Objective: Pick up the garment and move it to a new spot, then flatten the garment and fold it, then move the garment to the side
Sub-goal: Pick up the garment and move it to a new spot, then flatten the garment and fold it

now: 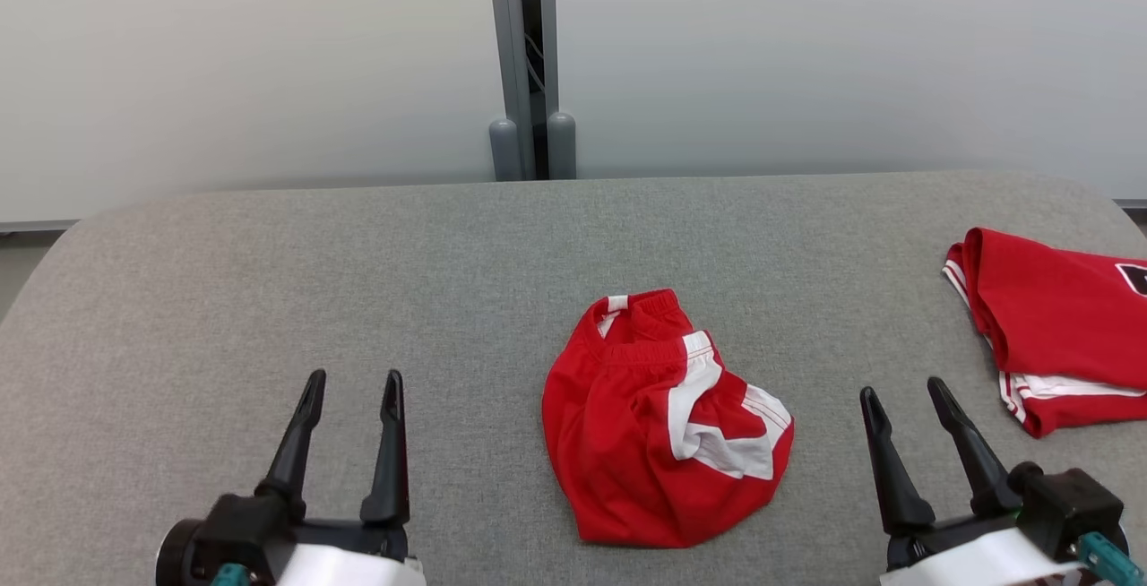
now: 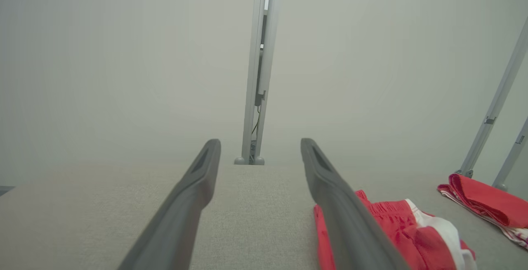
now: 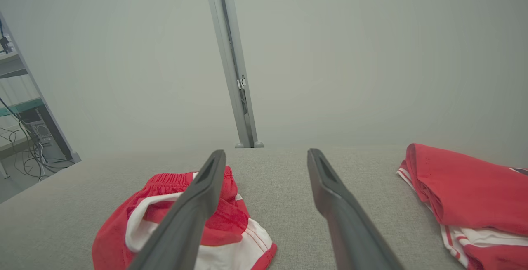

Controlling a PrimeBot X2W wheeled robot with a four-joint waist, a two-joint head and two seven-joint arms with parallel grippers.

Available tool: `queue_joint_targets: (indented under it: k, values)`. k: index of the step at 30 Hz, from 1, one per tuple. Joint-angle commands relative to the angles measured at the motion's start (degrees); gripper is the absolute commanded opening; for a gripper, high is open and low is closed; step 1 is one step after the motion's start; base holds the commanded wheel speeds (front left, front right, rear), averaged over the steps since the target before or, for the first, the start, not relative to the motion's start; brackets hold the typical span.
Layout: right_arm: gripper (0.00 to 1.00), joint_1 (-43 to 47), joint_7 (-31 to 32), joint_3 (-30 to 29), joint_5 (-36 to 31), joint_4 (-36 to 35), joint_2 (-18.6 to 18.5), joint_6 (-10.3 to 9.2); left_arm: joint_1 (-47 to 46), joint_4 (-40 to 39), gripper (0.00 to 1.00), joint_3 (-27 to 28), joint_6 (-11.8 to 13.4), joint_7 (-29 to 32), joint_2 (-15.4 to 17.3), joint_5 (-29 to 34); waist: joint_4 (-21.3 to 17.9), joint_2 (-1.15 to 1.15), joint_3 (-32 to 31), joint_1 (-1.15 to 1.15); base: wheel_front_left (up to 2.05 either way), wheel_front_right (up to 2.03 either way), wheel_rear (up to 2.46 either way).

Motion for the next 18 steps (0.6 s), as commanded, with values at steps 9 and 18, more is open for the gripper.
queue_joint_targets:
  k: [9, 18]
  values:
    - [1.0, 4.9, -0.1, -1.8, -0.4, -0.1, 0.2, -0.02, 5.4, 1.8, 1.0, 1.6, 0.9, 0.0, 0.3, 7.0, -0.4, 0.0, -1.2, 0.0, 0.0, 0.0, 0.0]
    - [1.0, 4.6, -0.1, -1.3, -0.8, 0.3, 0.3, -0.02, 4.9, 2.9, 1.0, 2.2, 0.4, 0.0, 0.2, 6.4, -1.0, 0.0, -1.6, 0.0, 0.0, 0.0, 0.0]
